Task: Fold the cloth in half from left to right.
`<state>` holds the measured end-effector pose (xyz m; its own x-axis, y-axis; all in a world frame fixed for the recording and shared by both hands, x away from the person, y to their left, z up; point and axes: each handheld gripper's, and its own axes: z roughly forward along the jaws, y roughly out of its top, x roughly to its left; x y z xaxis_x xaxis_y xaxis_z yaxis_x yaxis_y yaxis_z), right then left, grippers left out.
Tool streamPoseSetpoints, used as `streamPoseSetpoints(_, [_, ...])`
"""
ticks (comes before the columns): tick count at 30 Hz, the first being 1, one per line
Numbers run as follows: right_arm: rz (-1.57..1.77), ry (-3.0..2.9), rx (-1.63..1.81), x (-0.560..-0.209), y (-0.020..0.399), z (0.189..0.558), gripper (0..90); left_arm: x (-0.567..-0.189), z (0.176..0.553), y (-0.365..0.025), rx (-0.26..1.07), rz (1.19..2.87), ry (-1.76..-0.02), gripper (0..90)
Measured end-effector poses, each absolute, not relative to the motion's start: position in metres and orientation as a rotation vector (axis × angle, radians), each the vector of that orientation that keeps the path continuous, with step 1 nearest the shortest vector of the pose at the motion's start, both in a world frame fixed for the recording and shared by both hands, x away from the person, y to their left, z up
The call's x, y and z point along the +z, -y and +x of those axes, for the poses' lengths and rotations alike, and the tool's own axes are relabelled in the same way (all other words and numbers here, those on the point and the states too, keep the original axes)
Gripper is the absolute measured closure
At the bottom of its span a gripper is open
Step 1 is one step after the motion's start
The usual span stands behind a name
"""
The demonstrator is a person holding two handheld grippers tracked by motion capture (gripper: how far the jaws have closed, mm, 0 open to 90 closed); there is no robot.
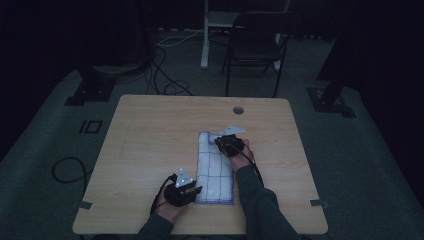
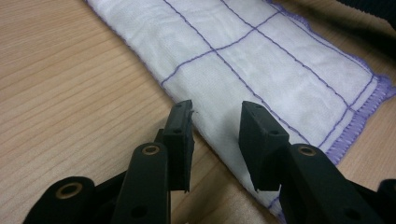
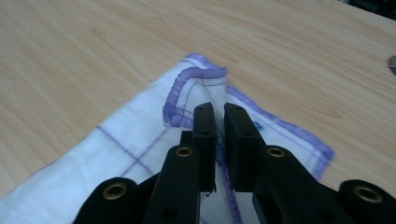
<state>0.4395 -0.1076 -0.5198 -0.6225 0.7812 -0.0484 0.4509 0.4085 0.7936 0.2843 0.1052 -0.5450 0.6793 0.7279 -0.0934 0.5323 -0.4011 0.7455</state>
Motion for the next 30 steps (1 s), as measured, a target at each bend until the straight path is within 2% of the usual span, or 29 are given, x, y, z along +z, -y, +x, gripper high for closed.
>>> streamPoseSetpoints(18, [1.208,-2.138,1.023,-0.515,0.158,0.455,81.6,-0.545,0.285,-0.105,0.311,2.096,-0.969,65.4])
streamPoseSetpoints(30, [1.211,-2.108,1.058,-0.506,0.167,0.454,75.3,-0.543,0.292,-0.110,0.286,2.073,-0.995,63.7])
